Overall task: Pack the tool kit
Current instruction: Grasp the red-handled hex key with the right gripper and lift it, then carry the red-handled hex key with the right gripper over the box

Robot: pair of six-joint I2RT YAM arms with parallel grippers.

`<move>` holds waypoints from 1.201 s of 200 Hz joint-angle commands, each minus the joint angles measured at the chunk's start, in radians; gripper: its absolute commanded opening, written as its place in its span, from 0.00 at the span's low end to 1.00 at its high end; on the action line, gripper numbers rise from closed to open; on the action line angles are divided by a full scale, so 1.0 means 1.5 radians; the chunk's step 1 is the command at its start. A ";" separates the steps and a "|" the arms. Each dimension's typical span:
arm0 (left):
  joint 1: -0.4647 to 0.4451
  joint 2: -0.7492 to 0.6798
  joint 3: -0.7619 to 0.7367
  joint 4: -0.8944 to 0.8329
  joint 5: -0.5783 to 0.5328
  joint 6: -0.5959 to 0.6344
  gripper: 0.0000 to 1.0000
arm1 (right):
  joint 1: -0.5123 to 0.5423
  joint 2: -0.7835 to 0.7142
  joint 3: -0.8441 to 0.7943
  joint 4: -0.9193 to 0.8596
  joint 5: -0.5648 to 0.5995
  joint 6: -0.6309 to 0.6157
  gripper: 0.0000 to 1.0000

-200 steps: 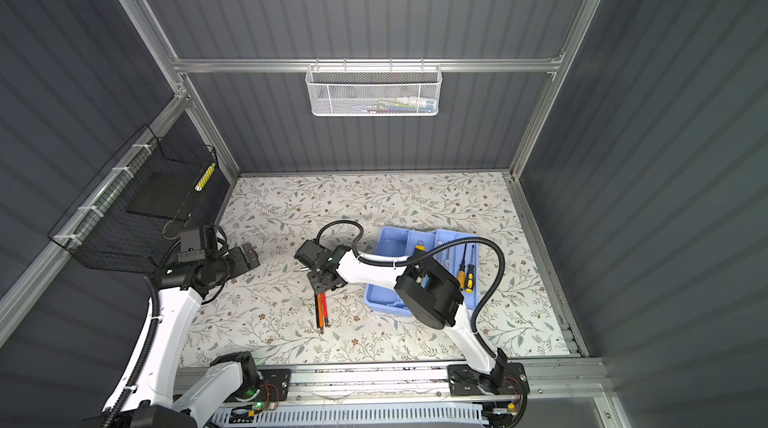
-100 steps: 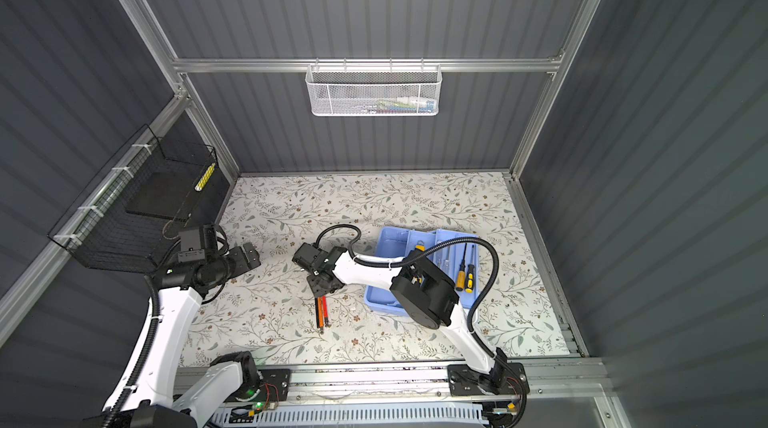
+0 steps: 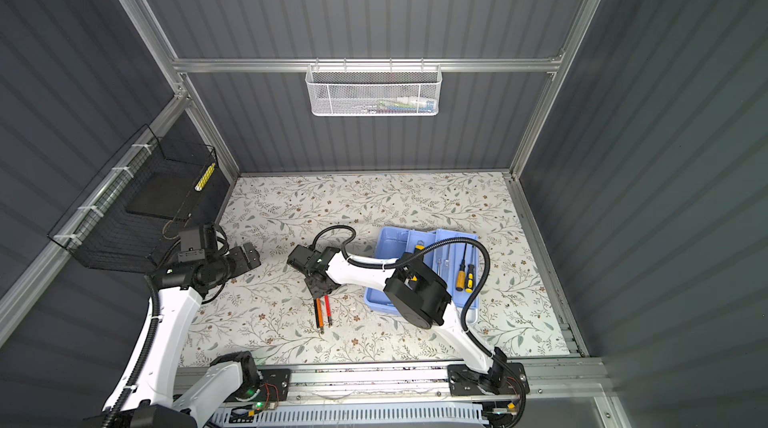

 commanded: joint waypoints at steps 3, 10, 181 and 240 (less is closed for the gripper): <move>0.006 -0.003 0.010 0.005 0.011 0.017 0.99 | 0.000 0.027 0.017 -0.050 0.009 0.018 0.28; 0.006 -0.003 0.009 0.005 0.011 0.017 0.99 | 0.000 0.029 0.022 -0.059 0.014 0.030 0.27; 0.006 0.001 0.005 0.008 0.026 0.022 1.00 | -0.039 -0.183 -0.137 0.084 0.094 0.112 0.03; 0.006 0.001 0.005 0.010 0.033 0.024 0.99 | -0.069 -0.322 -0.200 0.063 0.180 0.117 0.01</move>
